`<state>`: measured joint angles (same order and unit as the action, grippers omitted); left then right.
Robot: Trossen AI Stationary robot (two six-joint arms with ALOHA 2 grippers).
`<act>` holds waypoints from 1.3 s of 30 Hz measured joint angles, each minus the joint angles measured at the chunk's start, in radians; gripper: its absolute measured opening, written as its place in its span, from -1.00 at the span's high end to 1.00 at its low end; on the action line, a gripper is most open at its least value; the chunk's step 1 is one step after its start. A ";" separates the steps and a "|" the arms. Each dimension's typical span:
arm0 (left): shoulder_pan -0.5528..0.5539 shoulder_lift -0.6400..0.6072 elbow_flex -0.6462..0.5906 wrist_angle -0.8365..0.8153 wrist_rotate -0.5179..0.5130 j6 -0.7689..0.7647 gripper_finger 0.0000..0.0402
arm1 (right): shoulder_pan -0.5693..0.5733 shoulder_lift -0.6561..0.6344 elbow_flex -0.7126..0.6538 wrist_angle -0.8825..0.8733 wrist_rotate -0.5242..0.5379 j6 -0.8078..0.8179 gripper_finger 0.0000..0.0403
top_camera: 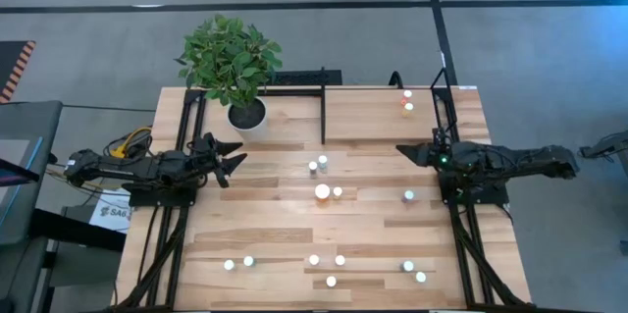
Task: Pick and place medicine bottles onto shelf by color
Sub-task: Put the green pill bottle on the shelf
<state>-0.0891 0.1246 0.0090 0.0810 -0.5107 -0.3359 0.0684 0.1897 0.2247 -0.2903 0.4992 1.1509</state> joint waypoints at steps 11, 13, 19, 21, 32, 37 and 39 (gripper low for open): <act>0.000 0.000 0.000 0.000 0.000 0.000 -0.04 | 0.001 0.000 -0.001 -0.038 -0.001 0.000 0.16; 0.000 0.000 0.000 0.000 0.000 0.000 -0.04 | 0.001 0.000 -0.001 -0.053 -0.001 0.000 0.16; 0.000 0.000 0.000 0.000 0.000 0.000 -0.04 | 0.001 0.000 -0.001 -0.074 -0.001 0.000 0.16; 0.000 0.000 0.000 0.000 0.000 0.000 -0.04 | 0.001 0.000 -0.001 -0.072 -0.001 0.000 0.16; 0.000 0.000 0.000 0.000 0.000 0.000 -0.04 | 0.001 0.000 -0.001 -0.072 -0.003 0.000 0.16; 0.001 -0.003 0.003 -0.005 0.048 0.000 -0.04 | 0.001 0.000 -0.001 -0.072 -0.003 0.001 0.15; 0.000 -0.010 0.008 -0.022 0.130 -0.002 -0.04 | 0.001 0.000 -0.001 -0.073 -0.004 0.001 0.15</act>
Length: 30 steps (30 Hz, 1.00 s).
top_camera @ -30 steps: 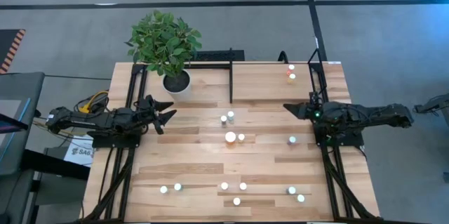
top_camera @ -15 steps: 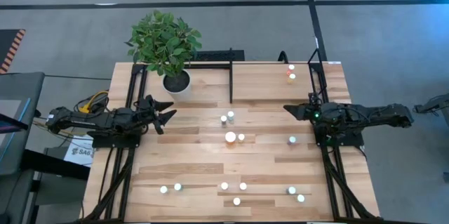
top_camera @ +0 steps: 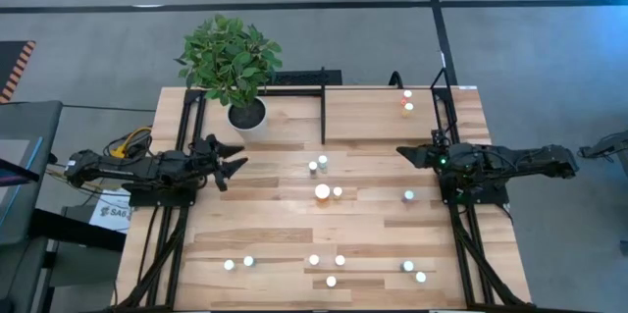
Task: Pick and place medicine bottles onto shelf by color
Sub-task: Put the green pill bottle on the shelf
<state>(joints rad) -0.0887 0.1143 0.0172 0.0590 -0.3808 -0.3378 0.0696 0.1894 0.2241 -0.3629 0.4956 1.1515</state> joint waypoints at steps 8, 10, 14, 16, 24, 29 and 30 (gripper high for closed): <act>-0.001 0.001 0.004 0.020 0.149 -0.033 -0.04 | 0.000 0.000 0.000 -0.001 0.000 0.000 0.15; -0.001 0.001 0.004 0.048 0.149 -0.037 -0.04 | 0.000 0.000 0.000 -0.002 0.000 0.000 0.15; -0.001 0.002 0.006 0.203 0.134 -0.007 -0.04 | 0.000 0.000 0.000 -0.002 0.000 0.000 0.15; -0.001 0.003 0.007 0.283 0.133 -0.012 -0.04 | 0.000 0.000 0.000 -0.003 0.000 0.000 0.15; -0.001 0.088 0.008 0.425 0.179 -0.049 -0.04 | 0.000 0.000 0.000 -0.003 0.000 0.000 0.15; -0.001 0.237 0.052 0.537 0.211 0.002 -0.04 | 0.000 0.000 0.000 -0.003 0.000 0.000 0.15; 0.000 0.270 0.073 0.542 0.211 0.014 -0.04 | 0.000 0.000 0.000 -0.003 0.000 0.000 0.15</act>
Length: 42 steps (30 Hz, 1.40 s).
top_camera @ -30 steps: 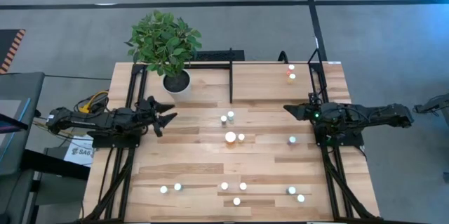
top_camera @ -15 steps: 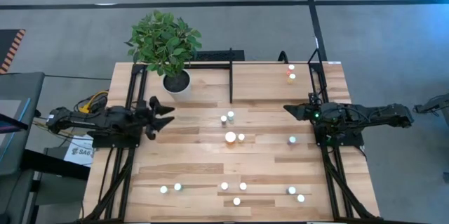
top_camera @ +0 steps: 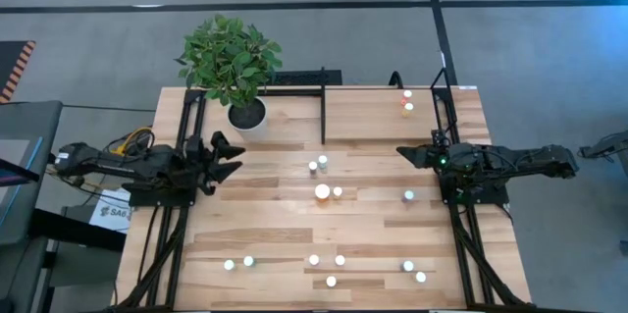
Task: Pick and place medicine bottles onto shelf by color
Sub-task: Put the green pill bottle on the shelf
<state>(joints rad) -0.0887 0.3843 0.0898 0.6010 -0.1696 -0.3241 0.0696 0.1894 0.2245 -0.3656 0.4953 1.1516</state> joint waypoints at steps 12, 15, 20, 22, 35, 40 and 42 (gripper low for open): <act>0.019 0.450 0.252 -0.003 -0.055 0.046 -0.04 | 0.000 0.000 0.000 0.000 0.000 0.000 0.15; 0.039 0.579 0.331 -0.005 -0.080 0.022 -0.04 | 0.000 0.000 0.000 0.000 0.000 0.000 0.15; 0.069 0.792 0.487 -0.027 -0.089 -0.024 -0.04 | 0.000 0.000 0.000 0.000 0.000 0.000 0.15; 0.081 0.871 0.558 -0.063 -0.097 -0.036 -0.04 | 0.000 0.000 0.000 0.000 0.000 0.000 0.15; 0.104 1.214 1.009 -0.598 -0.191 -0.196 -0.04 | 0.000 0.000 0.000 0.000 0.000 0.000 0.15; 0.101 1.294 1.158 -0.823 -0.280 -0.310 -0.04 | 0.000 0.000 0.000 0.000 0.000 0.000 0.15; 0.096 1.319 1.224 -0.967 -0.282 -0.441 -0.04 | 0.000 0.000 0.000 0.000 0.000 0.000 0.15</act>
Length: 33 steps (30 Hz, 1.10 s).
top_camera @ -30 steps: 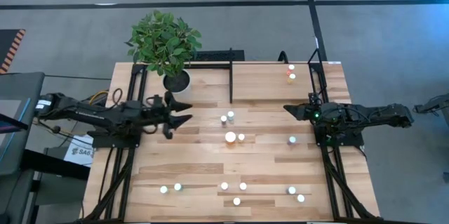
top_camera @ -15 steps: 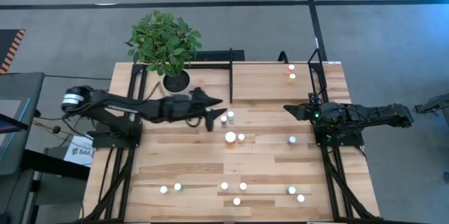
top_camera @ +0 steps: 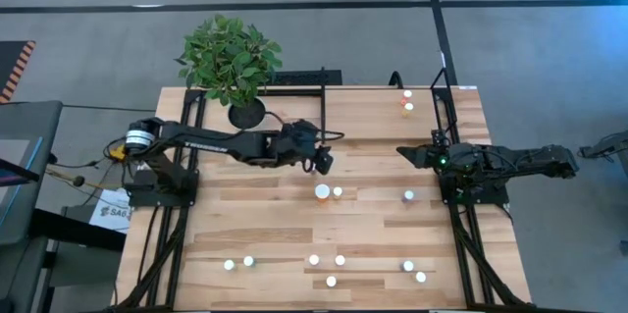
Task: Pick and place medicine bottles onto shelf by color
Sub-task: Put the green pill bottle on the shelf
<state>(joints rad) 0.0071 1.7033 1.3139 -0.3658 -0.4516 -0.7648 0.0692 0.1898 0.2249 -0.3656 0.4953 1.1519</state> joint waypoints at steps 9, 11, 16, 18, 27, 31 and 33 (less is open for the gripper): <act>0.055 0.138 0.201 -0.305 0.146 -0.131 -0.04 | 0.000 0.000 0.000 0.000 0.000 0.000 0.15; 0.076 0.182 0.240 -0.366 0.205 -0.139 -0.04 | 0.000 0.000 0.000 0.000 0.000 0.000 0.15; 0.109 0.272 0.337 -0.464 0.315 -0.148 -0.04 | 0.000 0.000 0.000 0.000 0.000 0.000 0.15; 0.112 0.303 0.369 -0.494 0.337 -0.142 -0.04 | 0.000 0.000 0.000 0.000 0.000 0.000 0.15; 0.104 0.384 0.446 -0.535 0.362 -0.123 -0.04 | 0.000 0.000 0.000 0.000 0.000 0.000 0.15; 0.105 0.394 0.447 -0.545 0.337 -0.122 -0.04 | 0.000 0.000 0.000 0.000 0.000 0.000 0.15; 0.106 0.395 0.447 -0.537 0.333 -0.120 -0.04 | 0.000 0.000 0.000 0.000 0.000 0.000 0.15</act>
<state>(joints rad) 0.1132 2.0979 1.7608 -0.9029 -0.1190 -0.8845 0.0696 0.1898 0.2249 -0.3660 0.4953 1.1519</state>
